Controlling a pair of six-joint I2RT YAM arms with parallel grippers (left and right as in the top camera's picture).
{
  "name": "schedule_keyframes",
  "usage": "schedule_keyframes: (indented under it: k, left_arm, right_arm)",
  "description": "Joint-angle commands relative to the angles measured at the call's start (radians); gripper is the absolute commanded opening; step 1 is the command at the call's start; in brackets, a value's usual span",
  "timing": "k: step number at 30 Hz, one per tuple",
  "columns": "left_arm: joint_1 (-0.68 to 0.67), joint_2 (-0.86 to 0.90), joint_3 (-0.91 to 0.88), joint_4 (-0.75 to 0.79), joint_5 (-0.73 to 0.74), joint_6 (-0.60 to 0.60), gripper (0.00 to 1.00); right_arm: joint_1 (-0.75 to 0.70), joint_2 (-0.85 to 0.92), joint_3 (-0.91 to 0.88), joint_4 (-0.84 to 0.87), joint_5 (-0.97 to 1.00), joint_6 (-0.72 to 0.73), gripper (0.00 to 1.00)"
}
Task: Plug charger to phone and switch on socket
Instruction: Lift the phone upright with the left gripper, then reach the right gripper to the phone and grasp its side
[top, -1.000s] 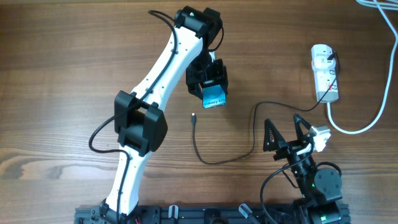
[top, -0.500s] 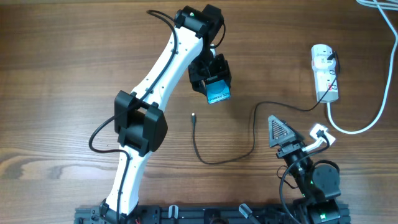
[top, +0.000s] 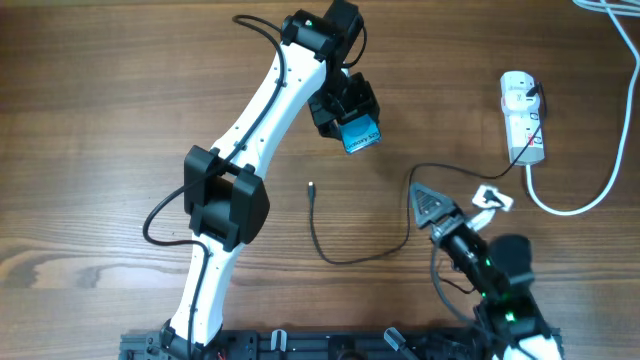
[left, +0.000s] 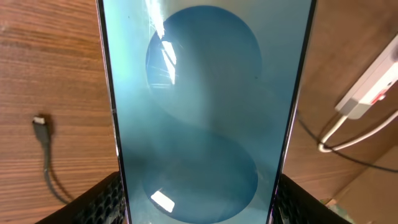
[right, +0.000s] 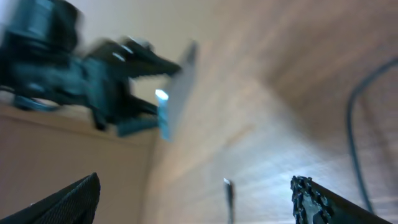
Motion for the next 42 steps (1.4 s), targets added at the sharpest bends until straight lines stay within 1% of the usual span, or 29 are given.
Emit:
schedule_keyframes:
  k: [1,5,6,7,10,14,16,18,23,29,35,42]
  left_arm:
    - [0.006,-0.027,0.022,0.022,0.016,-0.045,0.04]
    - [0.006,-0.027,0.022,0.038,0.016,-0.063,0.04]
    - [0.006,-0.027,0.022,0.041,0.016,-0.067,0.04]
    - [0.006,-0.027,0.022,0.042,0.013,-0.084,0.04]
    - [0.006,-0.027,0.022,0.052,0.013,-0.089,0.04]
    - [0.006,-0.027,0.022,0.053,0.012,-0.111,0.04]
    - [0.006,-0.027,0.022,0.056,0.012,-0.111,0.04]
    - [0.006,-0.027,0.022,0.059,0.012,-0.111,0.04]
    - [0.006,-0.027,0.022,0.06,0.012,-0.111,0.04]
    - [0.006,-0.027,0.022,0.064,0.012,-0.111,0.04]
    - [0.006,-0.027,0.022,0.066,0.012,-0.117,0.04]
    - [0.006,-0.027,0.022,0.071,0.012,-0.135,0.04]
  right_arm:
    - [0.005,0.189,0.108,0.05,-0.078,-0.116,1.0]
    - [0.022,0.384,0.211,0.086,-0.117,-0.182,0.99]
    - [0.035,0.423,0.236,0.091,-0.116,-0.19,0.98]
    - [0.066,0.49,0.278,0.109,-0.111,-0.207,0.94]
    - [0.108,0.564,0.328,0.119,-0.066,-0.206,0.93]
    - [0.149,0.647,0.372,0.161,-0.017,-0.203,0.86]
    - [0.167,0.686,0.381,0.214,0.006,-0.192,0.79]
    - [0.177,0.718,0.394,0.22,0.042,-0.164,0.73]
    - [0.179,0.8,0.43,0.22,0.081,-0.114,0.62]
    - [0.18,0.889,0.523,0.205,0.095,-0.071,0.56]
    - [0.181,0.923,0.568,0.205,0.1,-0.064,0.54]
    - [0.2,0.933,0.599,0.205,0.15,-0.046,0.43]
